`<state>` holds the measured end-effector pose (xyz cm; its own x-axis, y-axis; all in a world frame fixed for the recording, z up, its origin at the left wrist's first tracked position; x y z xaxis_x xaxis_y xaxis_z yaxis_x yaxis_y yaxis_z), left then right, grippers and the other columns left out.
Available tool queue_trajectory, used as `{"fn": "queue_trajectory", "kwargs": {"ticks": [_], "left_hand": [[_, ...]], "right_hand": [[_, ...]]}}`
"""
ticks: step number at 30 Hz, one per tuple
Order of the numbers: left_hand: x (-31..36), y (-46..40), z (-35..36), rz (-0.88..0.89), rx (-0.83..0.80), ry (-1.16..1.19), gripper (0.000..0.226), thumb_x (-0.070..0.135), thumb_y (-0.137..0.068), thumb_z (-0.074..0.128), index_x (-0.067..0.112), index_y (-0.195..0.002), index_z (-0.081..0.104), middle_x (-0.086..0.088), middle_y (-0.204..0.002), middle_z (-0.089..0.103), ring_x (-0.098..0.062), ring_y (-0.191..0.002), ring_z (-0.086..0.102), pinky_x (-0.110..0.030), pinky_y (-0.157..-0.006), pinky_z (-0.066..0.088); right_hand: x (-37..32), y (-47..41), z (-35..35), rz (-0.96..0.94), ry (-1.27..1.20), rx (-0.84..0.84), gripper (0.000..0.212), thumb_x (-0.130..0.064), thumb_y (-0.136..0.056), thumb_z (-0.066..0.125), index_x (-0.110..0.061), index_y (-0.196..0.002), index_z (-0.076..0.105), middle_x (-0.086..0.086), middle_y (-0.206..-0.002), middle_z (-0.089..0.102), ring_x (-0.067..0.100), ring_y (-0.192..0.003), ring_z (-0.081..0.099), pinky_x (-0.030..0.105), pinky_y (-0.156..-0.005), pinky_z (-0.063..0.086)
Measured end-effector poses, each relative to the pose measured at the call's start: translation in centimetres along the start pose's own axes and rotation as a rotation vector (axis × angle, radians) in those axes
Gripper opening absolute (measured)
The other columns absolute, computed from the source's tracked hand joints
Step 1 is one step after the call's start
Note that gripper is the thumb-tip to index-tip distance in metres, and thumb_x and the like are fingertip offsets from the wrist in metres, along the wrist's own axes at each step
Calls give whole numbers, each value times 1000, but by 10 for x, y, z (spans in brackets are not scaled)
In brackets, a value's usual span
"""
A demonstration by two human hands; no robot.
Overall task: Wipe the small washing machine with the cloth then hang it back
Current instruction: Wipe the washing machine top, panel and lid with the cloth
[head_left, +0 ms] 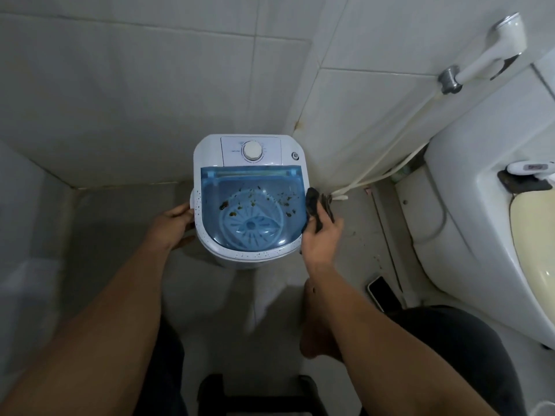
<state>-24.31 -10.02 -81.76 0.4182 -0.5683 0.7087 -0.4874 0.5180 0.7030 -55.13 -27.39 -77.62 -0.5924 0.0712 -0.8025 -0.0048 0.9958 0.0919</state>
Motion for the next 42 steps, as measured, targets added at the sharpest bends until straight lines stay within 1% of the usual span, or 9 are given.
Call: {"fn": "queue_trajectory", "kwargs": {"ticks": [7, 10, 15, 17, 20, 22, 28, 33, 42], "left_hand": [[-1, 0, 0, 2, 12, 31, 34, 28, -97, 62, 27, -130, 65, 0, -116, 74, -18, -109, 68, -35, -88, 55], [-2, -2, -1, 13, 4, 49, 34, 27, -97, 63, 27, -131, 66, -1, -116, 74, -18, -109, 69, -32, -82, 55], [-3, -6, -1, 15, -5, 41, 34, 28, -97, 62, 29, -131, 66, 1, -117, 74, -17, -110, 68, -40, -95, 53], [-2, -4, 0, 18, -6, 47, 34, 27, -97, 62, 29, -131, 66, 1, -117, 74, -17, -110, 68, -37, -90, 54], [1, -1, 1, 26, -12, 55, 34, 24, -99, 60, 28, -132, 64, 1, -115, 74, -10, -101, 69, -28, -74, 54], [1, -1, 0, 28, -1, 53, 35, 24, -98, 60, 27, -133, 63, 0, -115, 73, -8, -98, 68, -27, -71, 53], [1, -7, -4, 64, -9, -21, 34, 25, -99, 58, 29, -131, 65, 2, -117, 73, -13, -108, 68, -38, -93, 52], [0, -10, -6, 67, -20, -20, 34, 25, -97, 61, 27, -131, 66, 3, -117, 74, -13, -107, 69, -40, -95, 52], [0, -14, -9, 71, -22, -9, 37, 20, -93, 67, 17, -130, 67, -3, -120, 74, -15, -106, 70, -30, -95, 52]], "right_hand": [[7, 73, -11, -76, -56, 77, 47, -4, -95, 64, -21, -139, 61, 5, -114, 47, 14, -98, 59, 13, -97, 44], [9, 87, -11, -102, -15, 46, 48, -5, -95, 64, -24, -139, 60, 5, -116, 47, 13, -97, 60, 29, -96, 54], [7, 105, -5, -246, 118, -70, 47, -23, -97, 56, -40, -140, 56, -1, -121, 45, 20, -93, 64, 43, -84, 59], [0, 116, -5, -290, 189, -99, 48, -23, -95, 58, -41, -139, 57, -1, -122, 47, 19, -95, 63, 42, -85, 58], [-22, 140, 0, -417, 234, -141, 53, -3, -85, 71, -26, -132, 66, 9, -116, 56, 19, -94, 63, 22, -95, 49], [-31, 160, 22, -497, 247, -256, 54, -1, -85, 67, -24, -134, 65, 12, -116, 56, 22, -99, 60, 31, -97, 52], [-57, 179, 62, -605, 268, -467, 52, -5, -88, 59, -26, -136, 62, 7, -129, 52, 27, -114, 55, 42, -92, 52], [-52, 139, 21, -666, 319, -343, 53, -1, -85, 66, -24, -133, 66, 9, -135, 52, 27, -118, 54, 41, -94, 53], [-74, 152, 68, -965, 641, -536, 51, -9, -81, 69, -28, -128, 66, 9, -138, 52, 32, -111, 54, 43, -87, 52]]}}
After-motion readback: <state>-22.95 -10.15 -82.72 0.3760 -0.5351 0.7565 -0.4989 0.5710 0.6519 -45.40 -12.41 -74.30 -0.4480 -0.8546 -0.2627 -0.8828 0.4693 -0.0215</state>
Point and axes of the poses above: each hand's wrist, its own y-axis away from the middle knuckle, its own z-axis out of the palm, x = y × z, the point moved 9 cm from there along -y, towards the middle knuckle
